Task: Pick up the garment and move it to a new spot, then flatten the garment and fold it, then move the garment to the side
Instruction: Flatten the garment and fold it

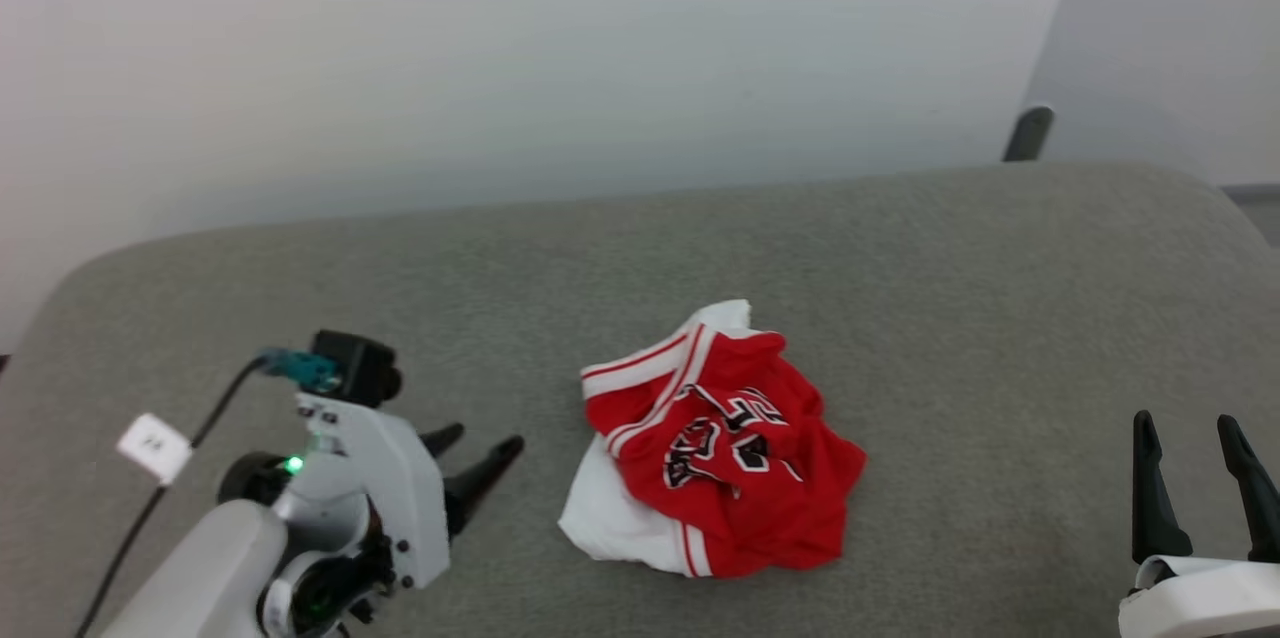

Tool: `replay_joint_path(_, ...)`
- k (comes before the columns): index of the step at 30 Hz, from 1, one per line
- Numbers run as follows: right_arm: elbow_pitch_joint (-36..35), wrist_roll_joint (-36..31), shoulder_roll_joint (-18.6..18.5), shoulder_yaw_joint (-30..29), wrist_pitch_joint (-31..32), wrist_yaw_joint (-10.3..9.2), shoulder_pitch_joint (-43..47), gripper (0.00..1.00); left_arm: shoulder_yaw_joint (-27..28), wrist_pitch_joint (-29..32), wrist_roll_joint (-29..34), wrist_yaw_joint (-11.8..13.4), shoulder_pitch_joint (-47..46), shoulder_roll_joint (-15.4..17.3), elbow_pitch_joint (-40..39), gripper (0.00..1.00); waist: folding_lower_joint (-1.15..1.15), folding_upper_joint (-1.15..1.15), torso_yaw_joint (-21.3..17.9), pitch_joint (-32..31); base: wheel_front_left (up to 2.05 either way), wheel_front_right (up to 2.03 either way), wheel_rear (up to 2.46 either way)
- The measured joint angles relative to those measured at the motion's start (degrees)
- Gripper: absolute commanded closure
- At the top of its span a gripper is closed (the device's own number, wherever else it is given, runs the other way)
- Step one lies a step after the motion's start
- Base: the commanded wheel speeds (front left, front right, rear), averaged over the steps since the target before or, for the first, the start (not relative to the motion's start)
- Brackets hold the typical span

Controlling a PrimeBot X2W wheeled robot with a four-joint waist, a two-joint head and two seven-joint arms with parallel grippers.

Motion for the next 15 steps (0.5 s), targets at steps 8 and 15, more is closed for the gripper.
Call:
replay_joint_path(8, 0.0, -0.2, 1.1, 0.5, -0.4, 0.0, -0.8, 0.0, -3.4, 7.8, -1.7, 0.1, -2.4, -2.2, 5.0, 0.0, 0.0, 0.0, -3.9, 1.6, 0.0, 0.0, 0.0)
replay_joint_path(15, -0.3, -0.3, 2.2, 1.0, -0.7, 0.0, -2.1, 0.0, -5.1, 10.1, -0.6, 0.8, -4.6, -2.5, 9.0, 0.0, 0.0, 0.0, -6.0, 4.4, 0.0, 0.0, 0.0)
